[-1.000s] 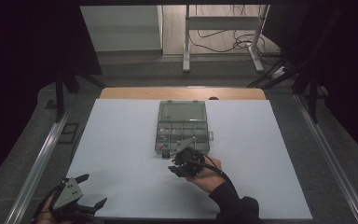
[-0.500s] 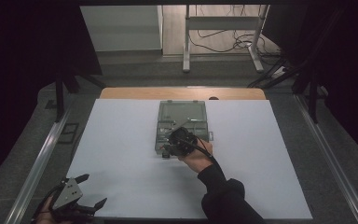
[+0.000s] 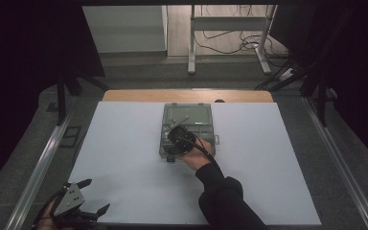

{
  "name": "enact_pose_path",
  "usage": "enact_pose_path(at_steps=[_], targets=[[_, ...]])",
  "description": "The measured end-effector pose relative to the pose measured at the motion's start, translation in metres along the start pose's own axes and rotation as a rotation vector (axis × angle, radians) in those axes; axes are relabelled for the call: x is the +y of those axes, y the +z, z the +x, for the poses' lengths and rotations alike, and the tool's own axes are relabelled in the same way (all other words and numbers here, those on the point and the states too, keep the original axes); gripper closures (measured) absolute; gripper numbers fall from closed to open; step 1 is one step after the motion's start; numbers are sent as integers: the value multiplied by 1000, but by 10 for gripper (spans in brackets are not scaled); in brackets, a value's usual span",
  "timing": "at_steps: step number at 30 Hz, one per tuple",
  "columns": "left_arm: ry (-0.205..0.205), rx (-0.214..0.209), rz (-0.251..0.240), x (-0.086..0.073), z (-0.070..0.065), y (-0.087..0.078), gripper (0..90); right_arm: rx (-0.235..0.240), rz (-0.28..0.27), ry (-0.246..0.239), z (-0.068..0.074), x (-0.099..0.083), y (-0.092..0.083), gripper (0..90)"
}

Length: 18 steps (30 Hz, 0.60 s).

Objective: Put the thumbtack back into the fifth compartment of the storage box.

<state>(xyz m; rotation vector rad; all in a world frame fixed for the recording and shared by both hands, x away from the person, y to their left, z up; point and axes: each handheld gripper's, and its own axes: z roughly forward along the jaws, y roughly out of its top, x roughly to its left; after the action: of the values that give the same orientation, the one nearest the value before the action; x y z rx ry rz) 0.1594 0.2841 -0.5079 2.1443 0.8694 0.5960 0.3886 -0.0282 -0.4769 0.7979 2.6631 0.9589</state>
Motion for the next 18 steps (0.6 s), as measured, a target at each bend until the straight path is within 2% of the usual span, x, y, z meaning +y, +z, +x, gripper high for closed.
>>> enact_pose_path(at_steps=[8,18], targets=[[1,1,2,0,0,0,24,25,-36,-2,3,-9,-20,392],[-44,-4,-15,-1,4,-1,19,20,-74,-1,7,-37,-46,269]])
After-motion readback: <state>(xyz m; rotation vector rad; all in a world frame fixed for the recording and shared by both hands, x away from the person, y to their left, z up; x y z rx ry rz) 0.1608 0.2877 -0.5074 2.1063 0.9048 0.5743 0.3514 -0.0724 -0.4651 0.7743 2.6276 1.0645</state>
